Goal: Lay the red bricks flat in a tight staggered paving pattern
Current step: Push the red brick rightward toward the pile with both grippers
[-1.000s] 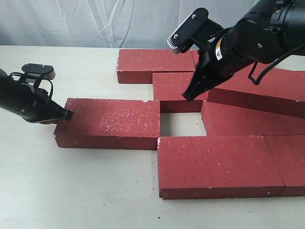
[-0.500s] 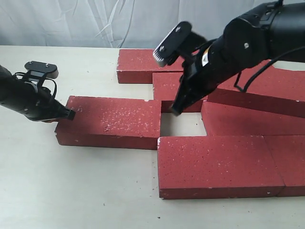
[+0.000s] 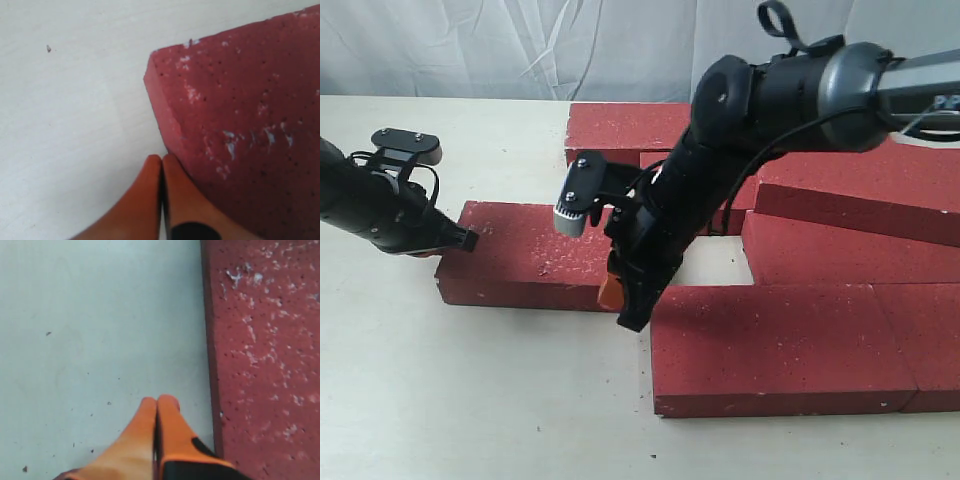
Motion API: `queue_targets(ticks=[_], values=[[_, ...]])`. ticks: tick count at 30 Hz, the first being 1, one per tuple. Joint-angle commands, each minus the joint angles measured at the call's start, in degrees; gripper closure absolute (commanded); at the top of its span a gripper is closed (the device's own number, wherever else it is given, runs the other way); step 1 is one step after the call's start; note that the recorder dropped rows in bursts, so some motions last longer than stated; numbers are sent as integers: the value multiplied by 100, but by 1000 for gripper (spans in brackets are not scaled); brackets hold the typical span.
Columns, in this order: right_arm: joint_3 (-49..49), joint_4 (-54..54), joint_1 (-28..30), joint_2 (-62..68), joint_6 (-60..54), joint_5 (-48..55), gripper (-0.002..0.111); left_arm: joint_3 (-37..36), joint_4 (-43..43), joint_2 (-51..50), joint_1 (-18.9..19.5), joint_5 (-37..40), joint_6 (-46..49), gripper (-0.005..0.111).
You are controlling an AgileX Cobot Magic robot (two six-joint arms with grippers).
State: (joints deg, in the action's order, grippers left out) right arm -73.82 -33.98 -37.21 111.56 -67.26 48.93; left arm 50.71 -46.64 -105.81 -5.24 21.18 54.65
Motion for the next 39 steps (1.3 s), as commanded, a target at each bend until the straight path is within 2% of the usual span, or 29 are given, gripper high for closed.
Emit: queue_targets(ticks=[1,6,13,23,29,33,39], values=[[-255,449,-240,302,386,17,109,11,-40,12,-47,253,-12,107],[-359,1242,-283,505,1483,-881,109,11,-40,12,-47,253,-12,107],[-359,1729,-283,531,1849,-881,109,11,-40,12,-47,278,-12,107],[-350,1217,-283,-358,1849,-124,109,11,-146,12,-58,276,-12,107],[-340,1926,-273,-376,2236,-144,109,11,-183,12,-58,276,-2,107],[-340,2588,19,-453,3167,-409,109,11,-204,12,-58,375,100,107],[-204,2442,870,-669,3604,-617,109,11,-570,12,-58,425,414,107]])
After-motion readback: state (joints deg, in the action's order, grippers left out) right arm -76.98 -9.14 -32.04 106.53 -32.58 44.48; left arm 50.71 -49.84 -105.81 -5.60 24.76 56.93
